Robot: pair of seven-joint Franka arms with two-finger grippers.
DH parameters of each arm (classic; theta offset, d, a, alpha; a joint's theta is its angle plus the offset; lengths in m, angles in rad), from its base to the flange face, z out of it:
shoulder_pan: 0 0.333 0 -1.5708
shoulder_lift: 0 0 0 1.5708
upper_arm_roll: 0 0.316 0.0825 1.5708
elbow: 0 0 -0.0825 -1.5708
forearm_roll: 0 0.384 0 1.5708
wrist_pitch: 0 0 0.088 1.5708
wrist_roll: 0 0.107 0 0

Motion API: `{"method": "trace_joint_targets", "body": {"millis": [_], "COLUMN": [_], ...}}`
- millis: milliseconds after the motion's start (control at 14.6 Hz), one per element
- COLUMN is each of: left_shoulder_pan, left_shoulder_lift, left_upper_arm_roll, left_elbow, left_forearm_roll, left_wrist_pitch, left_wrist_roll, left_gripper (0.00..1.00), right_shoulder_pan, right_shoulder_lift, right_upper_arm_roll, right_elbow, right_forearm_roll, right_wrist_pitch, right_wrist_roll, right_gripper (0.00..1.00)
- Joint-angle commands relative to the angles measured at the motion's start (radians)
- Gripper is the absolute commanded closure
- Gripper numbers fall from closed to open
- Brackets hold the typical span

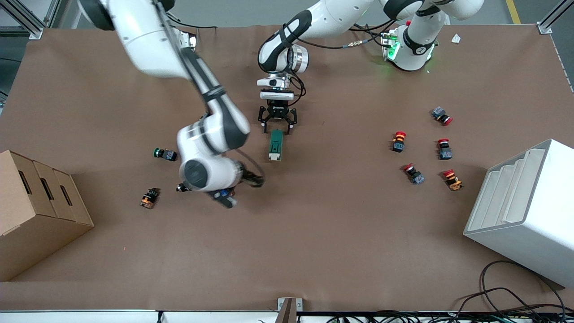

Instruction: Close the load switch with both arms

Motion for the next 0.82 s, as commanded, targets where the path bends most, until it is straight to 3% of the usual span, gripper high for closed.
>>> {"method": "trace_joint_targets", "body": {"millis": [0, 274, 548, 753], "left_shoulder_pan": [0.003, 0.008, 0.021, 0.040], "left_shoulder_lift": [0.040, 0.035, 0.032, 0.024], "left_upper_arm_roll": [0.009, 0.007, 0.007, 0.006], "left_elbow": [0.016, 0.051, 0.148, 0.258], "left_forearm_roll": [0.005, -0.013, -0.149, -0.303], "left_wrist_pitch": [0.012, 0.012, 0.013, 0.013], "left_wrist_roll": [-0.027, -0.002, 0.143, 0.304], "left_gripper": [0.01, 0.01, 0.01, 0.01], "right_shoulder_pan": [-0.080, -0.195, -0.300, -0.337], "right_shoulder_lift": [-0.055, -0.178, -0.299, -0.452], "right_upper_arm_roll": [0.004, 0.001, 0.001, 0.001], "right_elbow": [0.003, 0.000, -0.007, -0.154], "right_forearm_roll": [-0.096, -0.309, -0.416, -0.428], "right_wrist_pitch": [-0.088, -0.198, -0.258, -0.280], "right_wrist_roll": [-0.174, -0.469, -0.615, -0.670], "right_gripper": [0.00, 0.00, 0.00, 0.00]}}
